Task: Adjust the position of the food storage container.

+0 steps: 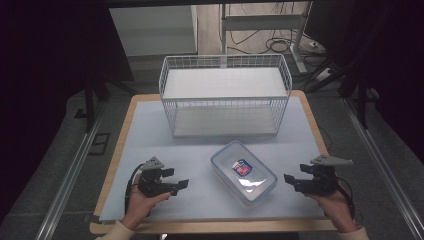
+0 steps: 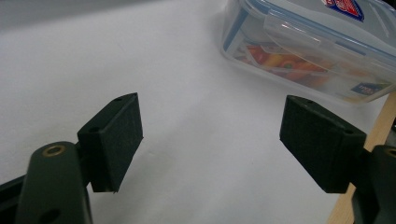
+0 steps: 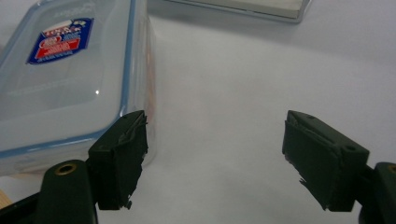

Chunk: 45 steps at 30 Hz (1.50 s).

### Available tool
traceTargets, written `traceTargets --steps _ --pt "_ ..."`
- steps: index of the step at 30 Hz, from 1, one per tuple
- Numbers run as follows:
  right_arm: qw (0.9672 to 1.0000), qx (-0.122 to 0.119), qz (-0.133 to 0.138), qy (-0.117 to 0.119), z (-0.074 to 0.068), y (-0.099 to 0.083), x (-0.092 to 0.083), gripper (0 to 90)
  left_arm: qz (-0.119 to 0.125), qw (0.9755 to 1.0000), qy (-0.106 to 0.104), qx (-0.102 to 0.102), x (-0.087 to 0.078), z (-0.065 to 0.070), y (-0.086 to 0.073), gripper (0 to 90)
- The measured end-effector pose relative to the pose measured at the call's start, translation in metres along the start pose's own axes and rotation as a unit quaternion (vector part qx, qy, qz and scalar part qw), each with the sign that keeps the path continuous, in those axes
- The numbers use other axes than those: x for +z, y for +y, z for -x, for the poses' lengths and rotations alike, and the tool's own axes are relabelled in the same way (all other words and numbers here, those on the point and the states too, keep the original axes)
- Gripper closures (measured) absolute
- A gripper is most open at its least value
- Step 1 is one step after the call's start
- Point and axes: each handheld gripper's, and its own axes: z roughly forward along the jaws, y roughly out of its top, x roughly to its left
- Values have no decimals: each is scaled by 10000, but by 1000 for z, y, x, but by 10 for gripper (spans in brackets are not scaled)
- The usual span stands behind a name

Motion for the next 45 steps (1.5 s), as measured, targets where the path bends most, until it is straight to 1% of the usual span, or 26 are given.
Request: traceTargets --steps 3,7,10,11,12,13,14,19,23,24,25,26,27,28,29,30,31,33,34,35,36,37,40,41,43,45 --pt "10000 -15 21 44 -3 4 -2 223 16 10000 19 -23 -1 0 0 209" --pt "9997 -103 102 189 -14 14 -8 241 69 9999 88 -69 -4 1 1 206" --pt "9990 -144 129 402 -24 20 -11 262 71 9999 98 -72 -4 1 1 206" --pt "9990 -144 129 402 -24 20 -11 262 71 9999 98 -72 -4 1 1 205" --pt "9982 -207 137 550 -32 25 -11 279 84 9999 113 -65 -5 2 0 205" --pt "9982 -207 137 550 -32 25 -11 279 84 9999 113 -65 -5 2 0 205" --pt "9973 -299 117 665 -42 30 -10 287 84 9999 121 -70 -5 2 0 204" --pt "9940 -583 -34 924 -68 37 -2 431 57 9999 123 -73 -4 2 0 204" --pt "9909 -785 -63 1087 -85 41 8 686 38 9999 139 -28 -4 2 -1 204" --pt "9909 -785 -63 1087 -85 41 8 686 38 9999 139 -28 -4 2 -1 204" --pt "9877 -934 -82 1253 -96 45 12 768 41 9999 145 -42 -4 2 -1 204" --pt "9860 -1009 -94 1323 -102 46 14 792 42 9999 146 -45 -4 2 -1 204" --pt "9860 -1009 -94 1323 -102 46 14 792 42 9999 146 -45 -4 2 -1 204" --pt "9814 -1219 -166 1474 -115 47 17 840 39 9999 148 -46 -4 1 -1 204" --pt "9792 -1290 -215 1549 -121 46 18 865 40 9999 145 -49 -4 1 -1 204" --pt "9792 -1290 -215 1549 -121 46 18 865 40 9999 145 -49 -4 1 -1 204" --pt "9742 -1451 -315 1698 -131 43 21 891 38 9999 140 -46 -4 2 -1 204" --pt "9711 -1560 -393 1764 -138 39 22 893 25 9999 137 -36 -3 2 -1 204" --pt "9711 -1560 -393 1764 -138 39 22 893 20 9999 143 -13 -3 2 -1 204" --pt "9680 -1675 -463 1812 -146 35 24 893 5 9999 134 -16 -2 3 -1 205" --pt "9680 -1675 -463 1812 -146 35 24 893 5 9999 134 -16 -2 3 -1 205" --pt "9655 -1774 -523 1831 -153 31 26 894 -2 9999 133 7 -2 4 -1 205" --pt "9626 -1942 -654 1774 -161 24 31 894 -21 9999 120 -3 -1 3 -2 206" --pt "9626 -1942 -654 1774 -161 24 31 894 -21 9999 120 -3 -1 3 -2 206" --pt "9606 -2069 -793 1679 -166 16 37 894 -40 9999 115 -6 -1 3 -2 206" --pt "9601 -2133 -865 1588 -168 11 41 895 -40 9999 109 -9 -1 3 -2 207"
